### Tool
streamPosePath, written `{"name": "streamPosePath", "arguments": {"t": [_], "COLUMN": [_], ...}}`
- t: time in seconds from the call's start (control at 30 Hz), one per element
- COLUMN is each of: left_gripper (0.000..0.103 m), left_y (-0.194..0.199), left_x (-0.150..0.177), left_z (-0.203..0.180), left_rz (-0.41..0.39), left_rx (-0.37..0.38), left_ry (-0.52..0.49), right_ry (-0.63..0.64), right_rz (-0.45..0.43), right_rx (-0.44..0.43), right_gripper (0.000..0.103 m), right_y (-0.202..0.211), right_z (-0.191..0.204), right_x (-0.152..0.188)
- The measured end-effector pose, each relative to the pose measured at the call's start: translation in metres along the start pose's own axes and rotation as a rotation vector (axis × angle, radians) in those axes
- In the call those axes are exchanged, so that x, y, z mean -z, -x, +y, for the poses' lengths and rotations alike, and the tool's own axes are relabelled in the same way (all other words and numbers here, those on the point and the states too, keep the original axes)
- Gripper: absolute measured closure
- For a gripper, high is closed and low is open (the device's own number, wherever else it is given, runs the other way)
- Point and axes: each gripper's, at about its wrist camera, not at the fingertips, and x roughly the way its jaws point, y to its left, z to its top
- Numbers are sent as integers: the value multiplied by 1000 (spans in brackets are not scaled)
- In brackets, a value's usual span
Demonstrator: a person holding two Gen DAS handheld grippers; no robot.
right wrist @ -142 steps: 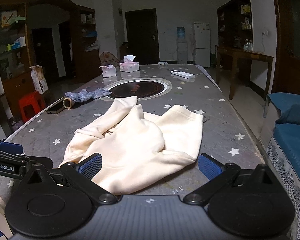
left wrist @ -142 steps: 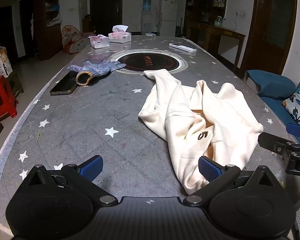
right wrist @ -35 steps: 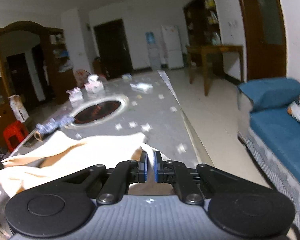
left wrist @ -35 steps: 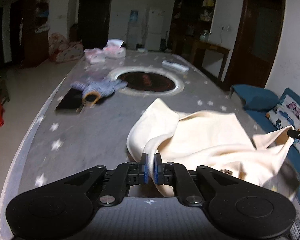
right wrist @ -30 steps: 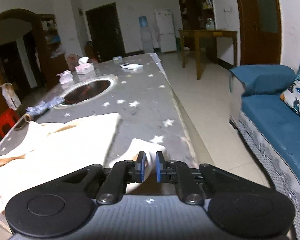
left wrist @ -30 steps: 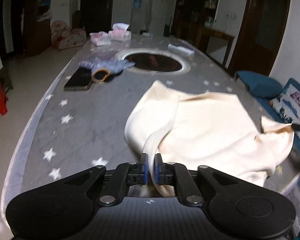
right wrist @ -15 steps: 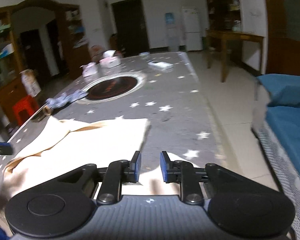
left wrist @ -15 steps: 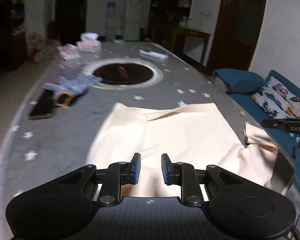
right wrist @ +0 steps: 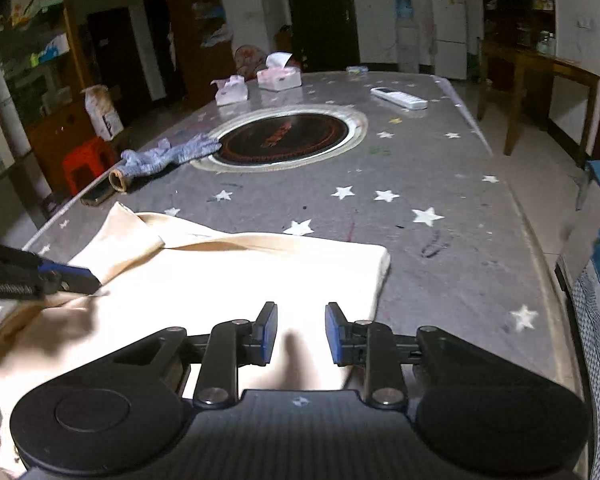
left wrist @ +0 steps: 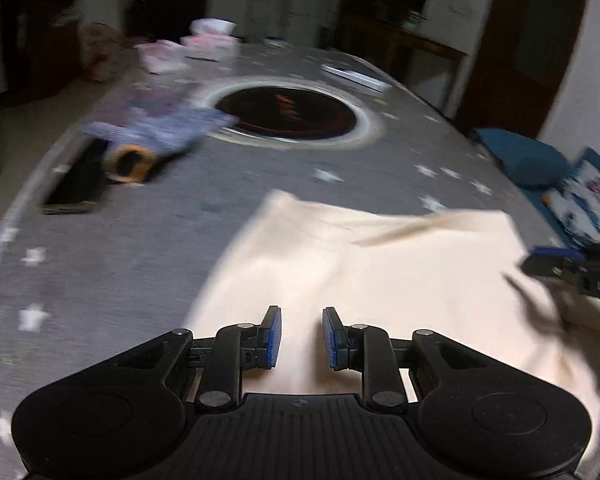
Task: Fold clothes
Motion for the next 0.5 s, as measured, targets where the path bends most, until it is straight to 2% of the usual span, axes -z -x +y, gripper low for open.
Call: {"name": "streamPosePath", "arguments": {"t": [0.17,0.23,0.27,0.37,0.5], "left_gripper": [78,78,78,69,68], "left_y": [0,6,10,20,10], "left_x": [-2,-4,-5,-10,-17], "left_z": [39,46,45,25,-7], "left_rz": [-10,-19,-30,-64,-30], "left_rx": [-202,-209,-186,-44,145], "left_ry": [111,144,147,86,38], "right_ry": [10,14,17,27,42], "right_rz": [23,29,35,39,42], "right_rx": [15,28,35,43,51], "right_gripper": [74,68,68,67,66], "right_y": [-21,-27,-30,-40,-53], "right_z": [-4,-7,-9,-10,-10], "right_x": [-7,-9,-10,-17,-28]}}
